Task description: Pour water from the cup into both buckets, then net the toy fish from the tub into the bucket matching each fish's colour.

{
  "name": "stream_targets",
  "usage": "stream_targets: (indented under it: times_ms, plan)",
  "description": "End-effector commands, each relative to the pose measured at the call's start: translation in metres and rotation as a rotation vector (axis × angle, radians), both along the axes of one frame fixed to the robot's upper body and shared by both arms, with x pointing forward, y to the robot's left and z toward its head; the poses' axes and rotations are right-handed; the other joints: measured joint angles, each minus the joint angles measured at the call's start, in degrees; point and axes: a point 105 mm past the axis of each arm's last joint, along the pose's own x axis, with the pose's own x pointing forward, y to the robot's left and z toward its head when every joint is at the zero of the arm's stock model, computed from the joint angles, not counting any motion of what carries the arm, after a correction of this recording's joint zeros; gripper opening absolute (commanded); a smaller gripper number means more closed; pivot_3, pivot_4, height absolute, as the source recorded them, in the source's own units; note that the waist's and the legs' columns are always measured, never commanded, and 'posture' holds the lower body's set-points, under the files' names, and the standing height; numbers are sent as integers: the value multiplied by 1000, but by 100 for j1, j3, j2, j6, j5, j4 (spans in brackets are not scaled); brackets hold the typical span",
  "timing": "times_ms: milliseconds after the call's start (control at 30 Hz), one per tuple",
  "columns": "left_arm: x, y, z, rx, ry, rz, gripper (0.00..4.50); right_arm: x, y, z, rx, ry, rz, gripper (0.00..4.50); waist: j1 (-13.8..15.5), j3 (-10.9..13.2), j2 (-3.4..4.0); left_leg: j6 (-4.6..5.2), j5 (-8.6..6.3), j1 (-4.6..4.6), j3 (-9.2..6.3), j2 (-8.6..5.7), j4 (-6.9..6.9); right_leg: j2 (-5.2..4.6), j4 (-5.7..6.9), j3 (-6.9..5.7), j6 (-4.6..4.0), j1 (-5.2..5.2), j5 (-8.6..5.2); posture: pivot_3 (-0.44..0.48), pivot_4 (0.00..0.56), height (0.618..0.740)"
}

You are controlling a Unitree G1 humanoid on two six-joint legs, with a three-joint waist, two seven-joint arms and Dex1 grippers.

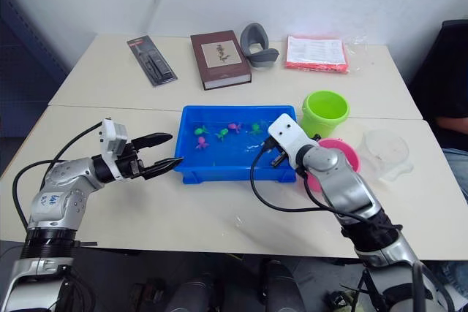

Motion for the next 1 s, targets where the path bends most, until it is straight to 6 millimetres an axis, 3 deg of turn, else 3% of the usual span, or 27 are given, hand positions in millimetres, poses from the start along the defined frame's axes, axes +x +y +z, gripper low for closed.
stream_targets:
  times_ms: [33, 167, 400, 733, 1000]
  plan:
    - [-4, -1, 11, -19, -46, -5, 4447, -6, -15, 19, 12, -49, -44, 0, 0, 0, 0, 0, 0, -2, 1, -1, 0, 0, 0, 1, 0, -1, 0, 0, 150, 740]
    - [-4, -1, 10, -19, -40, -12, 4447, -8, -16, 20, 26, -34, -62, 0, -23, 0, 0, -1, 1, 1, 2, -1, 2, 1, 2, 3, 3, -1, 2, 0, 150, 740]
    - [-4, -5, 9, -21, -33, -23, 4447, -9, 15, 26, 117, 33, 9, 0, -14, 0, 0, -5, 4, -2, 8, -1, 1, 2, 16, 7, 2, -17, 1, 0, 150, 740]
    - [-4, -5, 8, -27, -31, -21, 4447, 9, 23, 8, 157, 178, -58, 0, -15, 0, 0, -1, 6, -13, 15, -9, 2, -4, 27, 6, 2, -35, 1, 0, 150, 740]
    - [-6, -4, 5, -30, -25, -16, 4447, 23, 42, 17, 347, 145, -45, 0, -80, 0, 0, -3, 7, -13, 18, -8, 2, -4, 32, 7, 2, -39, 1, 0, 150, 740]
